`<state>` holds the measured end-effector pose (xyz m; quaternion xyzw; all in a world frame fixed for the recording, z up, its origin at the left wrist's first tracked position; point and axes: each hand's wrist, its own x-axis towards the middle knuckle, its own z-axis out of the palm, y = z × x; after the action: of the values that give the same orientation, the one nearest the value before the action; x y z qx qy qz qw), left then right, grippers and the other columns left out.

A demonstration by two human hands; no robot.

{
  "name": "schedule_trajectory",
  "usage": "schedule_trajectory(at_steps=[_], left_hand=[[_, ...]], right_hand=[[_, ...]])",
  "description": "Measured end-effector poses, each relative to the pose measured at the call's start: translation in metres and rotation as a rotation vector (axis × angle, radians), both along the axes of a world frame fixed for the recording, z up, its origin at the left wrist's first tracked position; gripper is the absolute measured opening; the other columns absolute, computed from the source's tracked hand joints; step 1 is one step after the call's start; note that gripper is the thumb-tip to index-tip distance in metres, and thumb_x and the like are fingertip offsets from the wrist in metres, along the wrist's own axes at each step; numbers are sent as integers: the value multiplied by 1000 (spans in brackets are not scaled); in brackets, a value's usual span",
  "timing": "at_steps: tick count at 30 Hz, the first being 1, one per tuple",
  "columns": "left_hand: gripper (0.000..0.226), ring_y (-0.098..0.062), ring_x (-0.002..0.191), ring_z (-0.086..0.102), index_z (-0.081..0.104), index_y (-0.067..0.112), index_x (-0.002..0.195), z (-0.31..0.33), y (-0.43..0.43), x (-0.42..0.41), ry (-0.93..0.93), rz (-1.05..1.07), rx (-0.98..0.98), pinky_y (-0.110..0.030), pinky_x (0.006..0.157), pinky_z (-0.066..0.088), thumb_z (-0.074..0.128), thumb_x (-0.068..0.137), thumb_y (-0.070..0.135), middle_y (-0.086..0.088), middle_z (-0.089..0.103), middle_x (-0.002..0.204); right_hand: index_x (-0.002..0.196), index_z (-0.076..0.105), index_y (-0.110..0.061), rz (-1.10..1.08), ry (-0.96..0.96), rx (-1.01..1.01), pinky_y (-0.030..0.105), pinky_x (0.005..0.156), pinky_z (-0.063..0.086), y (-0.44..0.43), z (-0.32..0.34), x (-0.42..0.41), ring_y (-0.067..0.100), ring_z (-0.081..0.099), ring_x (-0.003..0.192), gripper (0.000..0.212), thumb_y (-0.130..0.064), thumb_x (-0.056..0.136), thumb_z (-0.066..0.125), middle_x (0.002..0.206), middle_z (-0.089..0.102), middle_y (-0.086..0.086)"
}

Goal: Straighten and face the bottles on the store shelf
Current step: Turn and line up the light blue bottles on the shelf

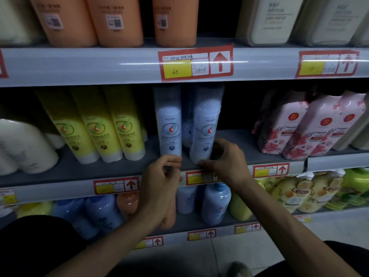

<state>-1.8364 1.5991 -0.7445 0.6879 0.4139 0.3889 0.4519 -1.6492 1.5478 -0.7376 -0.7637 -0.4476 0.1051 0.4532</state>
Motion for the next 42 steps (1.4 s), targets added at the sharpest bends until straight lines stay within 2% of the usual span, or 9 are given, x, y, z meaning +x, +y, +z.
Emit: schedule_trajectory(at_steps=[5, 9, 12, 15, 18, 23, 28, 34, 42], left_hand=[[21, -12, 77, 73, 64, 42, 103, -1, 10, -17, 88, 81, 66, -50, 74, 61, 70, 91, 26, 19, 73, 92], [40, -6, 77, 69, 57, 39, 121, 11, 15, -20, 258, 150, 114, -44, 75, 59, 76, 86, 46, 20, 71, 84], [51, -8, 83, 68, 60, 32, 127, 17, 21, -18, 416, 162, 151, -40, 78, 58, 76, 84, 54, 18, 70, 78], [44, -15, 85, 70, 66, 31, 113, 19, 28, -16, 499, 174, 220, -40, 75, 58, 73, 82, 61, 14, 71, 79], [41, -19, 83, 70, 66, 29, 100, 20, 34, -12, 550, 179, 242, -40, 73, 58, 70, 80, 65, 10, 71, 79], [42, -18, 82, 70, 63, 29, 95, 20, 39, -9, 587, 189, 298, -33, 66, 50, 69, 81, 68, 10, 73, 81], [42, -20, 85, 69, 63, 28, 96, 21, 41, -10, 614, 199, 383, -33, 65, 40, 70, 83, 67, 9, 72, 86], [44, -15, 88, 67, 69, 25, 101, 16, 47, -10, 474, 157, 347, -30, 66, 44, 78, 79, 63, 9, 73, 98], [37, -16, 76, 66, 73, 22, 100, 8, 50, -9, 372, 135, 312, -30, 60, 43, 82, 81, 52, 10, 65, 76]], right_hand=[[113, 77, -16, 34, 97, 3, 13, 79, 58, -2, 2, 4, -6, 72, 87, 51, -11, 66, 96, 95, 78, -11], [108, 78, -19, -1, 82, 29, 7, 72, 54, -1, 3, -4, -11, 70, 84, 48, -19, 64, 98, 92, 78, -12], [112, 77, -18, -19, 76, 37, 13, 77, 58, 3, 4, -12, -9, 71, 85, 52, -22, 64, 98, 95, 79, -11], [113, 77, -20, -29, 54, 25, 27, 85, 62, 6, 6, -17, -4, 72, 89, 54, -26, 64, 98, 97, 79, -10], [111, 76, -21, -60, 15, 24, 31, 86, 62, 8, 5, -21, -2, 72, 90, 54, -31, 63, 98, 98, 79, -9], [112, 72, -22, -116, -43, 24, 33, 84, 62, 10, 0, -25, 2, 72, 91, 61, -43, 61, 98, 100, 78, -10], [114, 71, -21, -81, -47, 8, 35, 86, 62, 10, 1, -21, 3, 72, 92, 61, -42, 63, 97, 101, 78, -9], [116, 75, -26, -18, -24, 34, 36, 89, 61, 10, 4, -19, 1, 73, 94, 55, -39, 65, 95, 103, 79, -11], [114, 76, -26, -14, -78, 52, 27, 85, 59, 9, 5, -24, -1, 71, 92, 48, -36, 70, 93, 102, 79, -12]])
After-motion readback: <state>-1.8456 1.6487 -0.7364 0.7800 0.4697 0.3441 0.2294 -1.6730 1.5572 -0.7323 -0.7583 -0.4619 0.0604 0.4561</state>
